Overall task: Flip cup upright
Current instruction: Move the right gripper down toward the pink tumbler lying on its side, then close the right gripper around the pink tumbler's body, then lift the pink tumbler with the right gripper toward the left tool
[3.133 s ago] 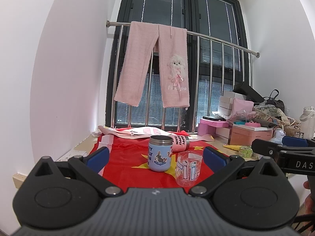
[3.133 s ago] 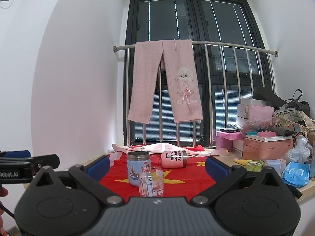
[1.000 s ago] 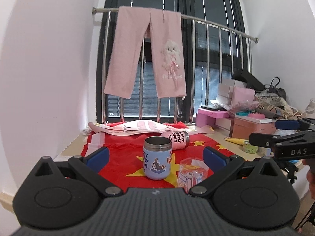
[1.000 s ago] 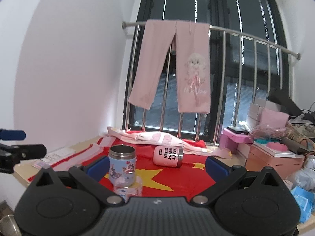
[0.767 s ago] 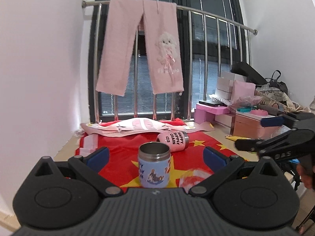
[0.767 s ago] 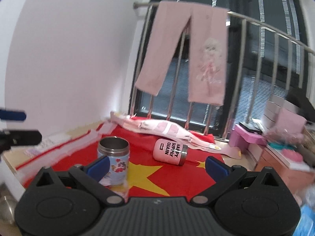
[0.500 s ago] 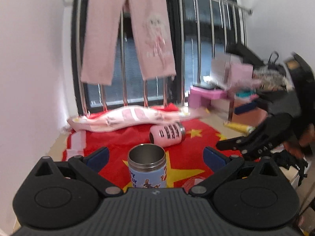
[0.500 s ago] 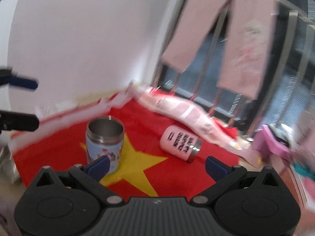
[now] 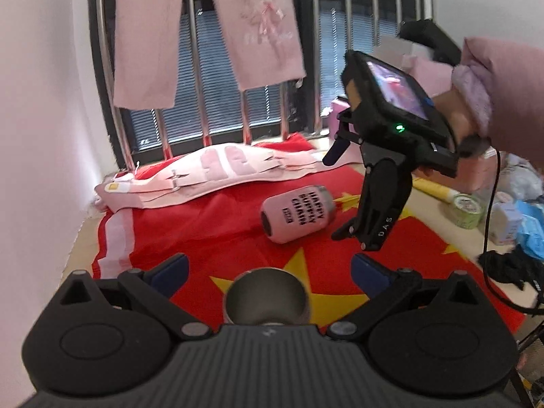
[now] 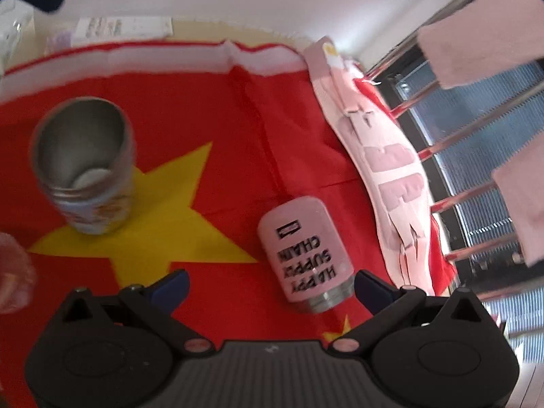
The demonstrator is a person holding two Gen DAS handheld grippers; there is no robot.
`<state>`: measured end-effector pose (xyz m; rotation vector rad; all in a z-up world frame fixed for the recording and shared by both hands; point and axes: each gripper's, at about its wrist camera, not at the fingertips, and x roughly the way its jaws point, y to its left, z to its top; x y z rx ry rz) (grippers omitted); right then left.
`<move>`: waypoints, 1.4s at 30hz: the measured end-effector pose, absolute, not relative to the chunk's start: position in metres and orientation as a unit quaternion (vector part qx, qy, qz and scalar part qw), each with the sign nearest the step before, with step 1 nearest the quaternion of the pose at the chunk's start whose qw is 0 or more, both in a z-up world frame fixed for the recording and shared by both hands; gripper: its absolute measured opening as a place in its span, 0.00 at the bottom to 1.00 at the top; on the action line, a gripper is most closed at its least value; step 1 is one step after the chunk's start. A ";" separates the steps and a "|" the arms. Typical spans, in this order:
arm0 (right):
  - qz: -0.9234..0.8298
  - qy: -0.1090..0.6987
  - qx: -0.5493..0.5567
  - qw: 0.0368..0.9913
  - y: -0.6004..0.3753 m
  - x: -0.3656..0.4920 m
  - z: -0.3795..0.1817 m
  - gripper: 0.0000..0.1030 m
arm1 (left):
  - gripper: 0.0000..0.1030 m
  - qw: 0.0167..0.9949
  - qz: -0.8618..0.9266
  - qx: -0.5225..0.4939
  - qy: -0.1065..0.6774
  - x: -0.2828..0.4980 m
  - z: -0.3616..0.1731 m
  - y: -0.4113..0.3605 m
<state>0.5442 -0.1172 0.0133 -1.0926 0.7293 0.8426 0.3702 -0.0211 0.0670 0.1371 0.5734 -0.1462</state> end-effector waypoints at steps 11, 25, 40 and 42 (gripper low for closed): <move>0.379 0.288 -0.584 0.658 -0.094 0.589 -0.045 1.00 | 1.00 0.933 -0.071 0.061 0.348 0.413 0.045 -0.013; 0.384 0.243 -0.611 0.648 -0.102 0.611 -0.094 0.81 | 1.00 0.925 -0.058 0.064 0.371 0.457 0.035 -0.004; 0.357 0.121 -0.606 0.700 -0.156 0.530 -0.065 0.81 | 1.00 0.925 -0.075 0.024 0.372 0.468 0.034 -0.007; 0.355 0.106 -0.600 0.709 -0.163 0.513 -0.055 0.81 | 1.00 0.927 -0.076 0.023 0.365 0.462 0.039 -0.010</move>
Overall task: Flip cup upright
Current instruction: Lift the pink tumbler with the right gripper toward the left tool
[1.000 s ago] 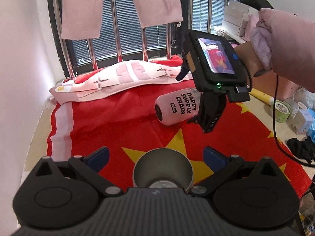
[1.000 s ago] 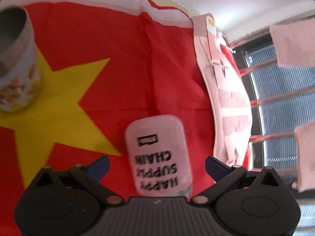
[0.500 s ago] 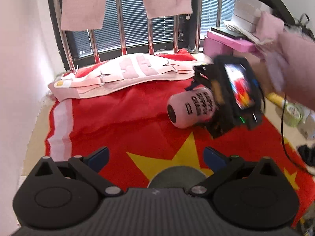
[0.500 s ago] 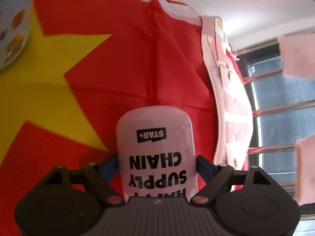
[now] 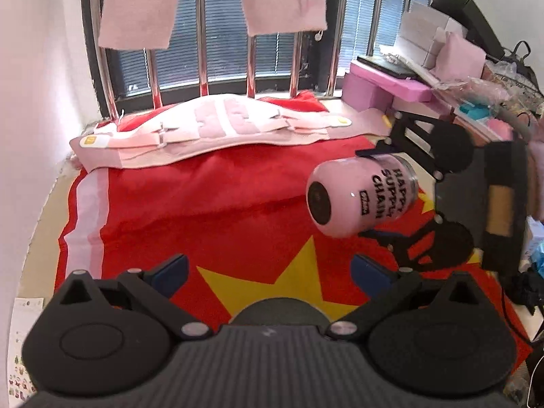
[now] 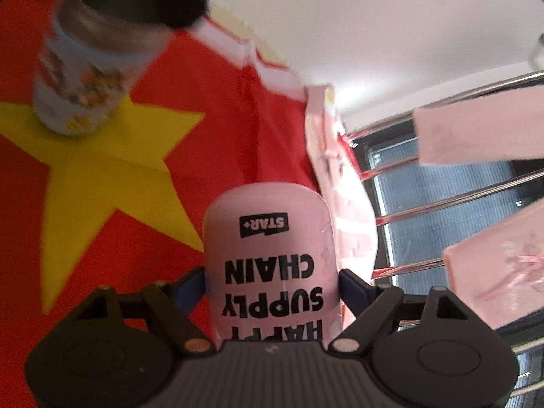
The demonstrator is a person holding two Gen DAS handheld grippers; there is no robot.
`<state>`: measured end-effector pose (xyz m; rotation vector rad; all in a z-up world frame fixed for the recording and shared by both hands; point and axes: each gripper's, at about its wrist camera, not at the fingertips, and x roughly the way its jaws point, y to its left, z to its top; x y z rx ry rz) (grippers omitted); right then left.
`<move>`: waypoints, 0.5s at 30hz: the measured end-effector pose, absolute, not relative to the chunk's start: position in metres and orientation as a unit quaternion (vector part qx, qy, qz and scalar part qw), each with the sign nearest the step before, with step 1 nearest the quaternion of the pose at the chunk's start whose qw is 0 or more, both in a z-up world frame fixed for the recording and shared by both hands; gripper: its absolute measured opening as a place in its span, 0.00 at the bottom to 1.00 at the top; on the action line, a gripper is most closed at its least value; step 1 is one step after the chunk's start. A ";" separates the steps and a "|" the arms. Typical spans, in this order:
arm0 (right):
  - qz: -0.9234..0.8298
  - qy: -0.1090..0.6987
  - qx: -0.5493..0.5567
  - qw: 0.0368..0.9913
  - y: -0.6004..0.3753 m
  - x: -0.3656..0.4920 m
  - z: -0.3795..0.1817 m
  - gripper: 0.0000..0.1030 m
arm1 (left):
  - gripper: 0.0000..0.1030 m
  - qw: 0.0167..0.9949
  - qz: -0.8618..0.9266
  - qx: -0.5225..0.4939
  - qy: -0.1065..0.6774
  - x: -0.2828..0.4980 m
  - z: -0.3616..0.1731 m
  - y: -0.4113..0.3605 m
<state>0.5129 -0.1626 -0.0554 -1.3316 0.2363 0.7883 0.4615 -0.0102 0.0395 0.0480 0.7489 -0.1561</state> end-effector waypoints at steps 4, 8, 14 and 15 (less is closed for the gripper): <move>0.348 0.089 -0.596 0.719 -0.170 0.480 -0.038 0.81 | 1.00 0.935 -0.076 0.024 0.346 0.440 0.055 -0.016; 0.339 0.070 -0.595 0.726 -0.175 0.442 -0.015 0.81 | 1.00 0.942 -0.071 0.027 0.326 0.409 0.073 -0.018; 0.332 0.030 -0.607 0.721 -0.166 0.373 0.019 0.81 | 1.00 0.950 -0.060 0.020 0.305 0.350 0.091 -0.009; 0.333 0.025 -0.609 0.719 -0.162 0.361 0.024 0.81 | 1.00 0.951 -0.058 0.019 0.302 0.338 0.093 -0.006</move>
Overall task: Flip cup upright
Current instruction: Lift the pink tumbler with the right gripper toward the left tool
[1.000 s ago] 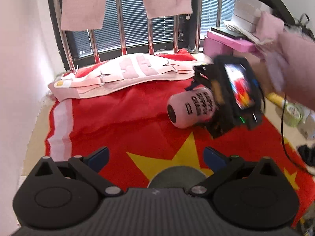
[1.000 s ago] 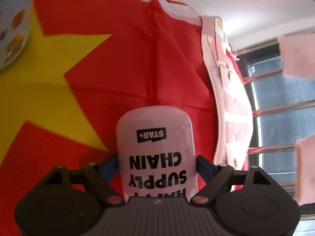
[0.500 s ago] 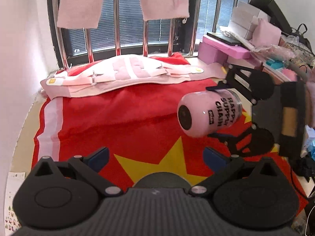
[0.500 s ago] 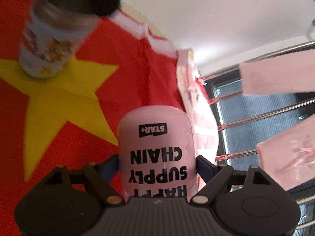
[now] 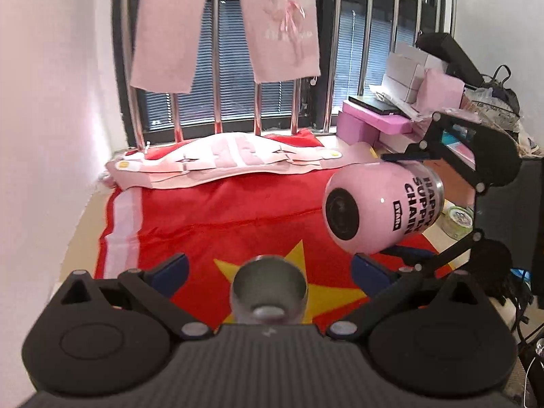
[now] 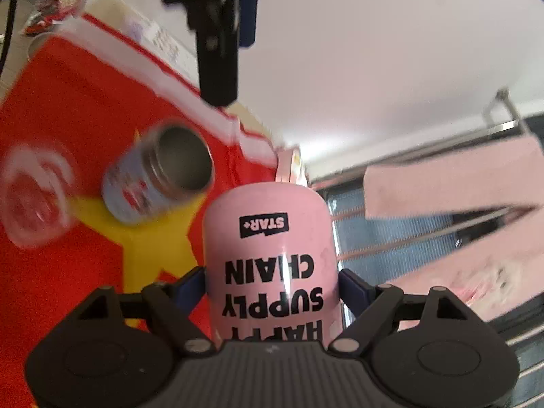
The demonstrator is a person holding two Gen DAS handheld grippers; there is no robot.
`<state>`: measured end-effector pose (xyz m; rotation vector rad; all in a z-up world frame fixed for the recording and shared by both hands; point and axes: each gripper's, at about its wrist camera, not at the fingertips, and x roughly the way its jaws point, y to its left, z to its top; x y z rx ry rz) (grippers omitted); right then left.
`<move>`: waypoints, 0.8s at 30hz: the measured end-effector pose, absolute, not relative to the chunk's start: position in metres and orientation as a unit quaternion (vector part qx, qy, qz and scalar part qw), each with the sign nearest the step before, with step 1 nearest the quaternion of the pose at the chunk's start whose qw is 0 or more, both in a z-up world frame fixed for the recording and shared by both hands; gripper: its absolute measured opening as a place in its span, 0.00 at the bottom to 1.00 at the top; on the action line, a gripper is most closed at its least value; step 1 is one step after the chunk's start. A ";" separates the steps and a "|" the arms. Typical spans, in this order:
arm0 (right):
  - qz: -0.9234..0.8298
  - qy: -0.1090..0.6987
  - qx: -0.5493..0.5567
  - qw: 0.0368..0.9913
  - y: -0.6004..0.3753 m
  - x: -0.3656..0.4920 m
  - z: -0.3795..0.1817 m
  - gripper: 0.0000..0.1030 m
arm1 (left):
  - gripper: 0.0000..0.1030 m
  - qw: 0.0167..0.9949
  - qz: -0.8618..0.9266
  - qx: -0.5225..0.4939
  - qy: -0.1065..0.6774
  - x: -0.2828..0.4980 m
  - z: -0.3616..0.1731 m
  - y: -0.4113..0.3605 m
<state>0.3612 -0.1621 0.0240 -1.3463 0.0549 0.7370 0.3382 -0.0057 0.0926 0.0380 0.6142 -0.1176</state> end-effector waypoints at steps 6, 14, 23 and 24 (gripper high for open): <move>0.351 0.000 -0.618 0.703 -0.124 0.296 0.041 0.81 | 1.00 0.956 -0.040 0.012 0.291 0.273 0.094 0.020; 0.389 0.000 -0.620 0.682 -0.051 0.236 0.029 0.81 | 1.00 0.952 -0.012 0.015 0.305 0.216 0.074 0.074; 0.435 0.051 -0.612 0.658 0.031 0.230 -0.015 0.81 | 1.00 0.944 0.005 0.021 0.330 0.185 0.038 0.127; 0.438 0.058 -0.614 0.655 0.039 0.234 -0.021 0.81 | 1.00 0.943 0.006 0.018 0.331 0.183 0.035 0.132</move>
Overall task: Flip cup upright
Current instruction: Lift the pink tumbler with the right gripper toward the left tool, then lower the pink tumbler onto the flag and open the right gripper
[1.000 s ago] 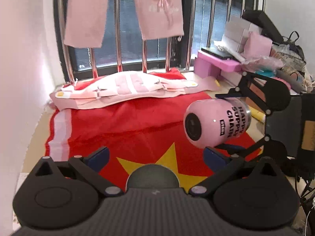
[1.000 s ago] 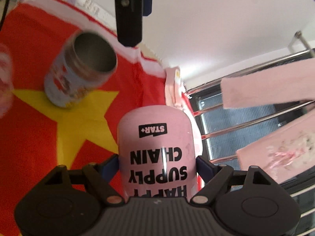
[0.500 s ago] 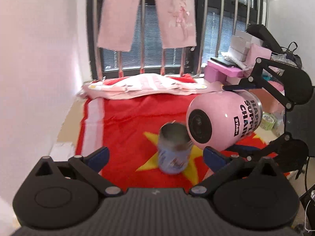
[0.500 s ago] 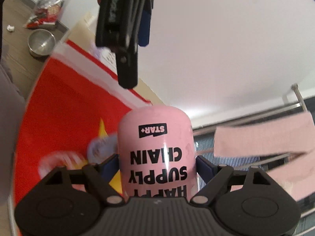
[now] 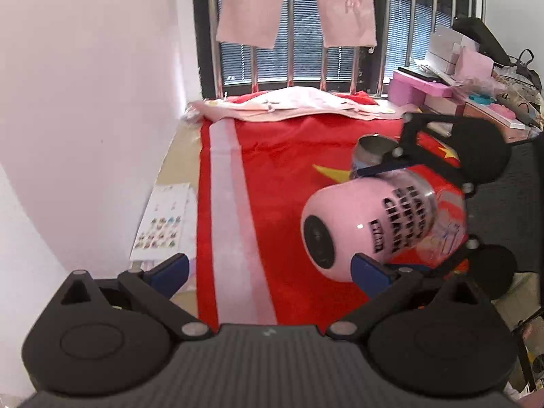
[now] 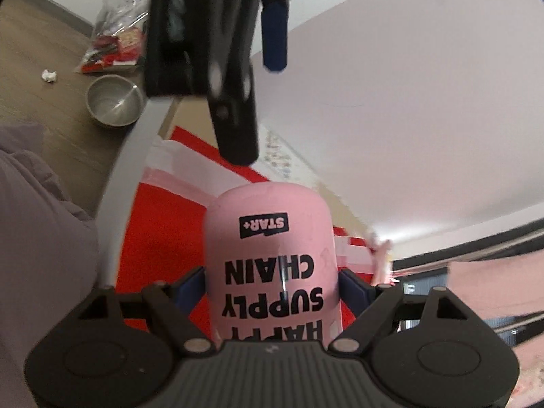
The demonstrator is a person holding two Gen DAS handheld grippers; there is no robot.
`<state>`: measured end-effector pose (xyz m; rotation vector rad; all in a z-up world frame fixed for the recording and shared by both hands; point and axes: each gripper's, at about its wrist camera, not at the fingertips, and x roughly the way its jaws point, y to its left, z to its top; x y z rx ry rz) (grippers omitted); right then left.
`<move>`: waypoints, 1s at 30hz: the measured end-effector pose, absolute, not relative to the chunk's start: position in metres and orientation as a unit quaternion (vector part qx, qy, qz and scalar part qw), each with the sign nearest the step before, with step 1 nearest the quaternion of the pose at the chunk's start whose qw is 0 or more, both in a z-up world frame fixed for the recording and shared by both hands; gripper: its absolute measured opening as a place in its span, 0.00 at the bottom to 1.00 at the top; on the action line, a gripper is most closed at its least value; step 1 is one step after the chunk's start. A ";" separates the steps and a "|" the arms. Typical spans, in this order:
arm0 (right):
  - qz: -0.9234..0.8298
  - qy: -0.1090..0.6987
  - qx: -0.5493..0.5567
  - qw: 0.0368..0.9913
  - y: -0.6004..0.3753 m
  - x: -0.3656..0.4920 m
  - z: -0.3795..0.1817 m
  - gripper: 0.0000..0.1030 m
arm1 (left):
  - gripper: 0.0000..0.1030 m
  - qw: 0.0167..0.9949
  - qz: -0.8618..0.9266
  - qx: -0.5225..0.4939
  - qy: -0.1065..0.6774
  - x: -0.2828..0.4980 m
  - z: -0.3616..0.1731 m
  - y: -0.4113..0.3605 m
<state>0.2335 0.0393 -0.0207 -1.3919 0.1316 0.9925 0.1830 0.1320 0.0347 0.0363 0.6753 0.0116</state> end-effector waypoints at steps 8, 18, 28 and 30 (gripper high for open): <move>0.450 0.126 -0.617 0.633 0.091 0.266 -0.059 0.81 | 1.00 0.939 0.010 -0.008 0.345 0.185 0.016 0.160; 0.450 0.129 -0.639 0.611 0.085 0.272 -0.098 0.91 | 1.00 0.938 0.007 -0.010 0.345 0.189 0.010 0.159; 0.430 0.110 -0.534 0.720 0.051 0.256 -0.053 0.98 | 1.00 0.939 0.009 0.009 0.344 0.188 0.016 0.150; 0.416 0.116 -0.470 0.769 0.036 0.250 -0.036 1.00 | 1.00 0.939 0.007 0.015 0.342 0.188 0.018 0.149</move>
